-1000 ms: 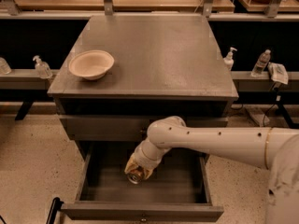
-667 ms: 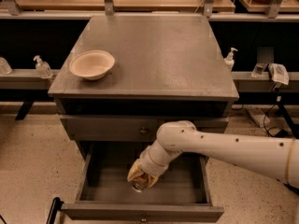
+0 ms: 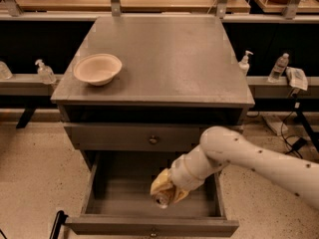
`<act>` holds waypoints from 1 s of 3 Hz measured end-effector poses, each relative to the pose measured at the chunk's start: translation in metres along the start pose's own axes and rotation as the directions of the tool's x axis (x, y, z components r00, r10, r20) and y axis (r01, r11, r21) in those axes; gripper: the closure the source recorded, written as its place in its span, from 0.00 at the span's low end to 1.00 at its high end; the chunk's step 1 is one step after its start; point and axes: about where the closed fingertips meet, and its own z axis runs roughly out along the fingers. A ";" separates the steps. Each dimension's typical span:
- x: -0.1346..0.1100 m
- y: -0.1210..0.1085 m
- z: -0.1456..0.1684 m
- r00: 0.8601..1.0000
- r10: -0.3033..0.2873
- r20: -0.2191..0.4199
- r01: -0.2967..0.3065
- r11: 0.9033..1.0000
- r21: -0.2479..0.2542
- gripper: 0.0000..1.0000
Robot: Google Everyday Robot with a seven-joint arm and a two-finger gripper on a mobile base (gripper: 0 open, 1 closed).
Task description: Pick orange can from middle drawer and place on counter
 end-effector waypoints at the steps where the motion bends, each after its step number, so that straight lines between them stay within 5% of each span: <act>1: 0.007 -0.009 -0.048 0.999 -0.016 -0.035 0.019 0.997 0.071 1.00; 3: 0.024 -0.039 -0.127 0.995 -0.020 -0.099 0.039 0.980 0.193 1.00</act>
Offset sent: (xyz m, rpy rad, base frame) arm 0.0455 -0.0681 0.1411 0.1628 -0.1691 -0.0795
